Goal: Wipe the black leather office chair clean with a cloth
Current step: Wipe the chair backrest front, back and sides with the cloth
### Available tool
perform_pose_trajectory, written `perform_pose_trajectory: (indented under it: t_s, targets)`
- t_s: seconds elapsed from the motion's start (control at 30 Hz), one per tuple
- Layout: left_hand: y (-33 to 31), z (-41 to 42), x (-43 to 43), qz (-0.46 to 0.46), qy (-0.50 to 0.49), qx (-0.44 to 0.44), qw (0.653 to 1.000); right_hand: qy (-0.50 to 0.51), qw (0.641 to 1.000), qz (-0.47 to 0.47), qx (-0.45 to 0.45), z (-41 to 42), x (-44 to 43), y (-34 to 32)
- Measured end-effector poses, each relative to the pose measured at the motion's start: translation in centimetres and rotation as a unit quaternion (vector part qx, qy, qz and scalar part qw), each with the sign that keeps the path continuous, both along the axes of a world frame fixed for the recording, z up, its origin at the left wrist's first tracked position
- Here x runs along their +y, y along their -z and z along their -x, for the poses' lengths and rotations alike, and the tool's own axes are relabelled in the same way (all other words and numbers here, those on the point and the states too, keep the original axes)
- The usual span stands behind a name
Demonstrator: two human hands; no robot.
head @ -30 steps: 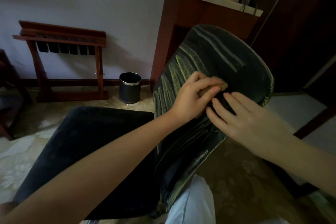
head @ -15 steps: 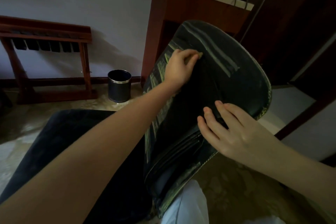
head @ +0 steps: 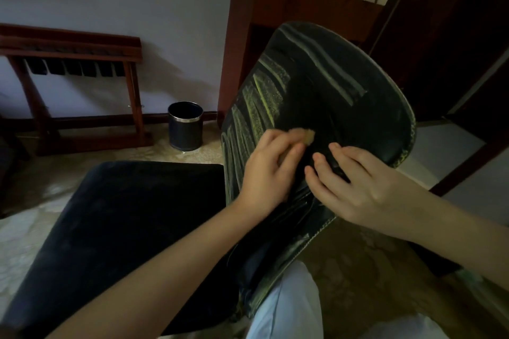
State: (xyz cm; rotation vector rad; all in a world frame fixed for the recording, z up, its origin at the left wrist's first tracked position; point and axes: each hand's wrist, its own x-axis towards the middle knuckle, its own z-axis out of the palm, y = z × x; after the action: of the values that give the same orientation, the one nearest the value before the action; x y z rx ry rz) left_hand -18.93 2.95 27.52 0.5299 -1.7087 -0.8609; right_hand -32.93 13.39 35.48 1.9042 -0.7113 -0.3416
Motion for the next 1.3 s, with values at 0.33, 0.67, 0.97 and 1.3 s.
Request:
perform_pose_trajectory:
  t_s: [0.33,0.67,0.97,1.3]
  targets:
    - [0.7,0.2,0.3,0.063,0.001,0.034,0.997,-0.005,1.000,0.000,-0.024,0.1,-0.2,0.1]
    - [-1.3,4.2,-7.4,0.004,-0.072,0.024,0.997,-0.012,0.999,-0.008,-0.037,0.0,-0.3,0.3]
    - [-0.8,4.7,-10.1,-0.149,-0.121,-0.059,0.980,-0.003,0.999,-0.003,-0.039,-0.1,-0.1,0.4]
    - [3.4,-0.5,-1.2,-0.146,-0.073,-0.042,0.986,-0.012,0.999,0.007,-0.035,-0.2,-0.2,0.3]
